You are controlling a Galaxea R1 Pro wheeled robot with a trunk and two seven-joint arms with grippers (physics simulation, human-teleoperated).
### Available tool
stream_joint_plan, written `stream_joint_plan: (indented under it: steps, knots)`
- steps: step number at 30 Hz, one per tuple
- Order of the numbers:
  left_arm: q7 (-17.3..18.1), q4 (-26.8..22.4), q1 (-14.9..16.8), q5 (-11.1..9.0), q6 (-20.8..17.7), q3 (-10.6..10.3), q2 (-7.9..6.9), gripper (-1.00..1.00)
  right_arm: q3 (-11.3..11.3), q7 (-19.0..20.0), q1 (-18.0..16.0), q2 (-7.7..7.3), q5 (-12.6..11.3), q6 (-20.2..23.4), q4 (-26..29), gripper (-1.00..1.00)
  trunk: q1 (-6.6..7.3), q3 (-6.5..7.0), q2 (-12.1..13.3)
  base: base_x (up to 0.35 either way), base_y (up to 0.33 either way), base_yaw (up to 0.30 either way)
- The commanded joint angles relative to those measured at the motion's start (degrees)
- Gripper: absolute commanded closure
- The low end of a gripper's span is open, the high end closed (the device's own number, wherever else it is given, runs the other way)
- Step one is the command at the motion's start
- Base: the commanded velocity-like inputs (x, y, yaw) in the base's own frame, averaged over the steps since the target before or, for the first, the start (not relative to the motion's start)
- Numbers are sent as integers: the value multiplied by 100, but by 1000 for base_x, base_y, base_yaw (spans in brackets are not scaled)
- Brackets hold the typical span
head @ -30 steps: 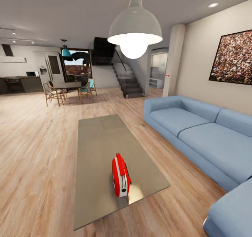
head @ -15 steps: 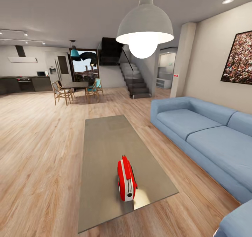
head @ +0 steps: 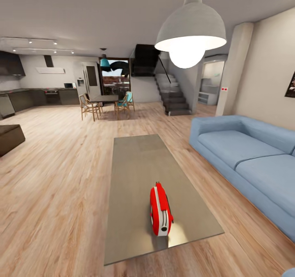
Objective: Turn on the radio receiver that's on the table in the living room.
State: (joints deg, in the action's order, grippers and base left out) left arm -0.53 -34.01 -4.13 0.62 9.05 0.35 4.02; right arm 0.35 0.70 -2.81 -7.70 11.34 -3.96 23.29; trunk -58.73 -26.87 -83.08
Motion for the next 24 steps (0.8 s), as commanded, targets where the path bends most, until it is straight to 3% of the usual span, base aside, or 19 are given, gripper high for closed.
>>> stream_joint_plan:
  steps: [1, 14, 24]
  knots:
    - [0, 0, 0, -2, 0, 0, 1, -100, 0, 0, 0, 0, 0, 0, 0, -100, 0, 0, 0, 0, 0, 293]
    - [0, 0, 0, 0, 0, 0, 1, -100, -14, 0, 0, 2, -6, -1, 3, -100, 0, 0, 0, 0, 0, 293]
    - [-62, 0, 0, 0, 0, 0, 1, -100, -17, 0, 0, 0, 0, 0, 3, -100, 0, 0, 0, 0, -271, 293]
